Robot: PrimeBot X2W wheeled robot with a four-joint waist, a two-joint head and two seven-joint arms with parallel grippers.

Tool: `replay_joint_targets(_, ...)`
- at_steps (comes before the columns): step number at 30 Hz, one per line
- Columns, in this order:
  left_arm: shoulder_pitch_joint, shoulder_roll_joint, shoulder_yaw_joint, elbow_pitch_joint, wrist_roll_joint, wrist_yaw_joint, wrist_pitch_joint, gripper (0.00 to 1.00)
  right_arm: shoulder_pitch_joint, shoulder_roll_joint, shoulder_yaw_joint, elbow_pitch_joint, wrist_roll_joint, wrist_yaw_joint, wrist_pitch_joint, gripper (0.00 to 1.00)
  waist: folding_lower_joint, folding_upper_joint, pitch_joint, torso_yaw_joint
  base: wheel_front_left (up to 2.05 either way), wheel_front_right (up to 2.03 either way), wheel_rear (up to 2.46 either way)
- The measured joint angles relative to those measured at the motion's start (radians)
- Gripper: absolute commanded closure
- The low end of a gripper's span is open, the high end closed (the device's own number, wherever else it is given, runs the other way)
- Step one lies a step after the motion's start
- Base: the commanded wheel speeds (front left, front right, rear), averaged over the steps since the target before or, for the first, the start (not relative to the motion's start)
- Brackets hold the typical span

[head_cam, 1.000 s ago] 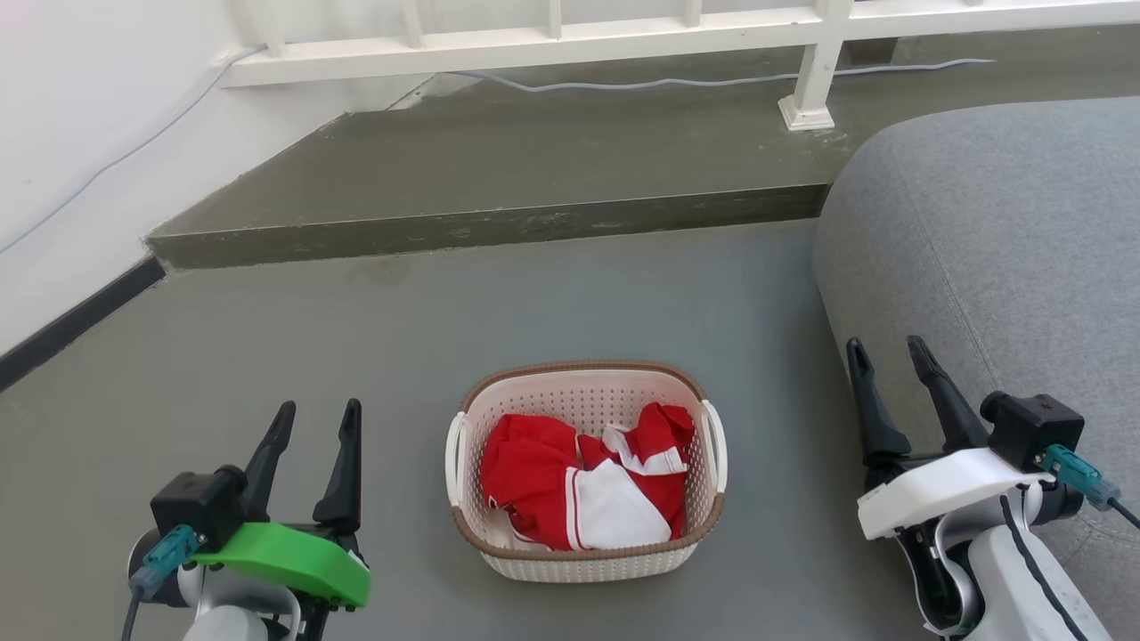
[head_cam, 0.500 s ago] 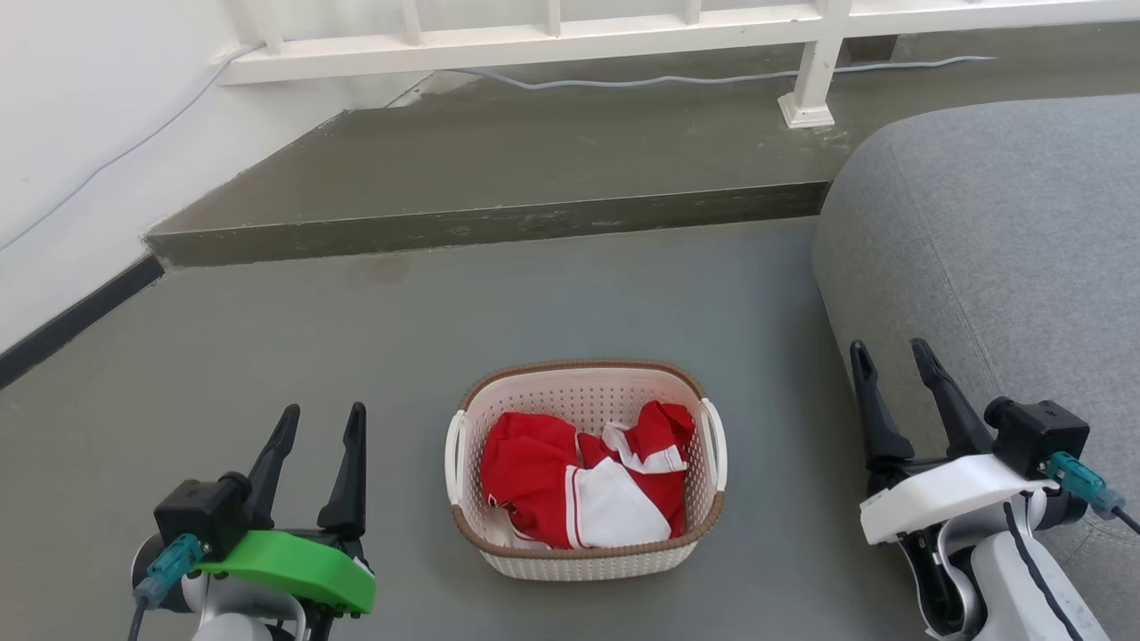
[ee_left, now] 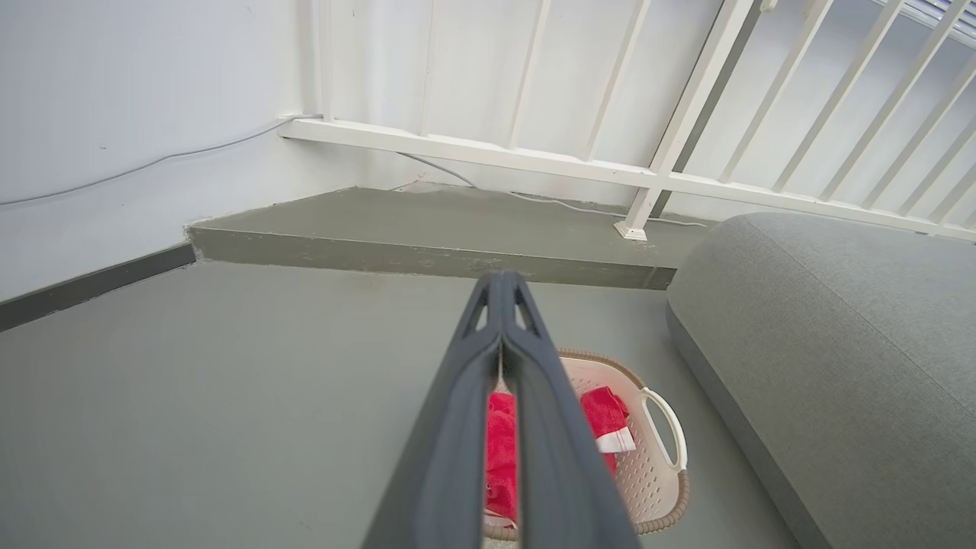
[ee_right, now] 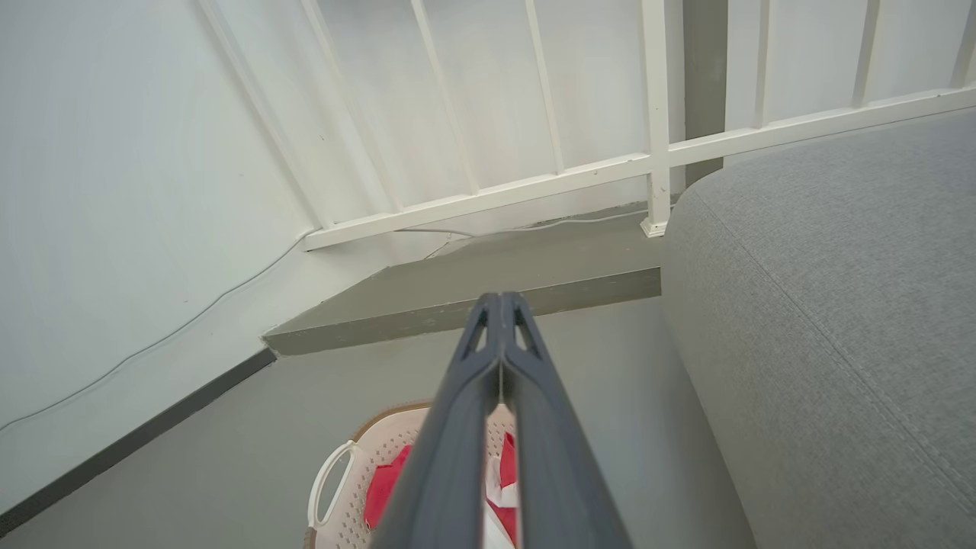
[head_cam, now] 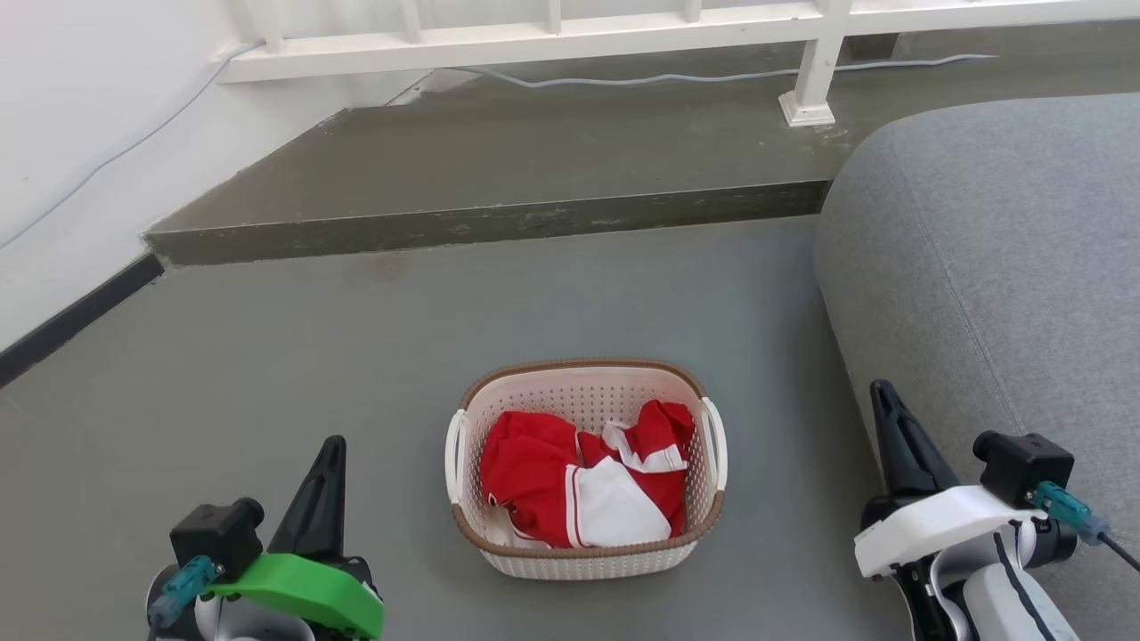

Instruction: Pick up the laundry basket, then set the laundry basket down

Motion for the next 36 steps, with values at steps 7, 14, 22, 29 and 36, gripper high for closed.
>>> replay_joint_targets(7,0.0,-0.001,0.008,0.0,-0.057,0.0,0.017,1.0,-0.003,0.0,-0.021,0.002,0.058,0.0,0.021,1.0,0.0,0.0,-0.001,0.001,0.0,0.0,0.0)
replay_joint_targets(14,0.0,-0.002,0.024,0.0,-0.152,0.0,0.036,1.0,-0.005,0.001,-0.046,0.014,0.15,0.0,0.052,1.0,0.0,0.0,-0.001,0.002,0.0,0.0,0.0)
replay_joint_targets(22,0.0,-0.006,0.043,0.0,-0.238,0.0,0.066,1.0,-0.005,0.002,-0.059,0.015,0.26,0.003,0.079,1.0,0.0,0.0,-0.002,0.002,0.0,0.0,0.0)
replay_joint_targets(29,0.0,-0.009,0.06,0.0,-0.297,0.0,0.087,1.0,-0.01,0.003,-0.073,0.015,0.324,0.005,0.101,1.0,0.0,0.0,-0.002,0.002,0.0,0.0,0.0)
replay_joint_targets(36,0.0,-0.012,0.076,0.001,-0.37,0.0,0.107,1.0,-0.012,0.004,-0.091,0.015,0.398,0.009,0.124,1.0,0.0,0.0,-0.003,0.003,0.0,0.0,0.0)
